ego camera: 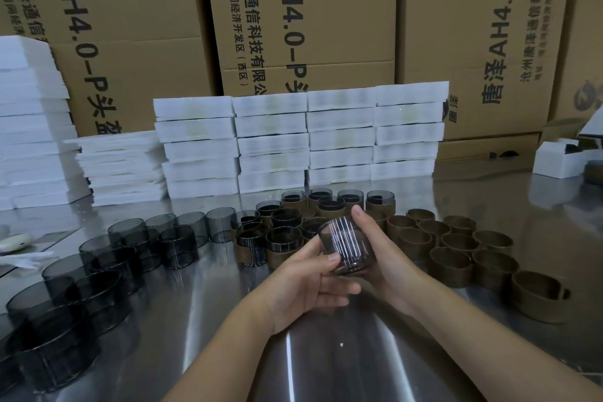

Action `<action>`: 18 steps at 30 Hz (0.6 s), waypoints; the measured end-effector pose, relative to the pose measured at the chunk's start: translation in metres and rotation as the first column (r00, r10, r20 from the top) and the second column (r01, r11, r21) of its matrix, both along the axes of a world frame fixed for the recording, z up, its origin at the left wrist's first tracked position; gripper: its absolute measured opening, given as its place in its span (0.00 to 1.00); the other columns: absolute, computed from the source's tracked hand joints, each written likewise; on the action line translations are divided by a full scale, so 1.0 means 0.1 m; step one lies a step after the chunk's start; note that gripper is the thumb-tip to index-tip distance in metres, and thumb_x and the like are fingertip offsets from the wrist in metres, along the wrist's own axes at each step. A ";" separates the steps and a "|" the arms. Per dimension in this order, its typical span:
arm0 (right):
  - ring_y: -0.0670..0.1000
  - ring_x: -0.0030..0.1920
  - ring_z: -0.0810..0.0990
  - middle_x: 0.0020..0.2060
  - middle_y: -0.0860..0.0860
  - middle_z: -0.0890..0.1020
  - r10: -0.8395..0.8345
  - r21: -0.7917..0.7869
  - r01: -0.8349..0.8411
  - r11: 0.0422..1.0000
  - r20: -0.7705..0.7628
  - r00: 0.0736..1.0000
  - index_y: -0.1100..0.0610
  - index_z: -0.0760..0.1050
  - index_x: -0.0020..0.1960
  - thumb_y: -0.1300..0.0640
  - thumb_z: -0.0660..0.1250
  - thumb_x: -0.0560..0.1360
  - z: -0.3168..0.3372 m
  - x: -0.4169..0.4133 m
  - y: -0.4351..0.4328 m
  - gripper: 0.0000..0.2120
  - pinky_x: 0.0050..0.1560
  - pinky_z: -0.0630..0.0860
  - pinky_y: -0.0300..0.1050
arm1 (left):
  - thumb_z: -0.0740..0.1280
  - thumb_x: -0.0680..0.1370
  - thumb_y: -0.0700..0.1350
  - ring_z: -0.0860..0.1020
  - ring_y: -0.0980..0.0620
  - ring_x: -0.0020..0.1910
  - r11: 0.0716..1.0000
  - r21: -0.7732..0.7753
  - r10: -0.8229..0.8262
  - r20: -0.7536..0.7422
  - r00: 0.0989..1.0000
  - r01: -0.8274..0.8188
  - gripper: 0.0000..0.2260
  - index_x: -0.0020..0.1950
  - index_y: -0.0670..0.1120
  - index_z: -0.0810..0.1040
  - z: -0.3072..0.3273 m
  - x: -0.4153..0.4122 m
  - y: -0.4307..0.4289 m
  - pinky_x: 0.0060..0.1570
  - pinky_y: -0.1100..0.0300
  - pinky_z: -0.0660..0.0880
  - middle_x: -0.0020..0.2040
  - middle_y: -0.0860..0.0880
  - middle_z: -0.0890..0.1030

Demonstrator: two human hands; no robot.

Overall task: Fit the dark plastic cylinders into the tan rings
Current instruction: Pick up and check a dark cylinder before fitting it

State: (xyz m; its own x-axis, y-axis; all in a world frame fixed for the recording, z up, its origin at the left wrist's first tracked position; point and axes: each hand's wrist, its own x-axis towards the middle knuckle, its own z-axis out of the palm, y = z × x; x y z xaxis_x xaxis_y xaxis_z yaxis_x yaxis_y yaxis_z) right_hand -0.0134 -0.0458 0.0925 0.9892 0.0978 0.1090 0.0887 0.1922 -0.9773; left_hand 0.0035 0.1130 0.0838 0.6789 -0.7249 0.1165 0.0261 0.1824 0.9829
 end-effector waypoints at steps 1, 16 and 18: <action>0.57 0.54 0.83 0.52 0.59 0.84 0.017 0.018 -0.017 1.000 -0.002 1.000 0.56 0.84 0.52 0.31 0.68 0.63 0.00 0.00 0.00 0.32 0.64 0.74 0.54 | 0.71 0.68 0.51 0.84 0.49 0.43 1.000 -0.015 -0.010 -0.006 1.000 0.010 0.25 0.65 0.54 0.74 0.00 0.00 0.00 0.45 0.58 0.79 0.51 0.47 0.83; 0.58 0.52 0.84 0.47 0.56 0.86 -0.189 -0.089 0.188 0.978 -0.002 0.982 0.56 0.84 0.51 0.30 0.66 0.61 0.00 0.02 0.04 0.33 0.63 0.76 0.56 | 0.70 0.70 0.50 0.82 0.51 0.41 0.971 0.055 0.227 0.102 0.969 -0.233 0.20 0.62 0.55 0.78 -0.02 0.02 -0.06 0.39 0.60 0.77 0.48 0.47 0.85; 0.57 0.51 0.84 0.48 0.56 0.86 -0.222 -0.107 0.222 0.969 0.016 0.975 0.55 0.83 0.53 0.32 0.65 0.66 0.00 0.02 0.04 0.30 0.59 0.76 0.54 | 0.71 0.69 0.50 0.82 0.51 0.40 0.962 0.051 0.264 0.097 0.960 -0.269 0.21 0.62 0.52 0.77 -0.02 0.02 -0.07 0.38 0.60 0.77 0.47 0.46 0.85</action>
State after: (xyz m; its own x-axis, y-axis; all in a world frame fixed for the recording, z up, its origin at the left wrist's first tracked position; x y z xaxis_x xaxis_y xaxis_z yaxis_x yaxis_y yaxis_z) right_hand -0.0110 -0.0416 0.0923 0.9871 -0.1127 0.1141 0.1214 0.0606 -0.9907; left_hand 0.0052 0.1061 0.0816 0.8375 -0.5268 0.1450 -0.1026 0.1090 0.9887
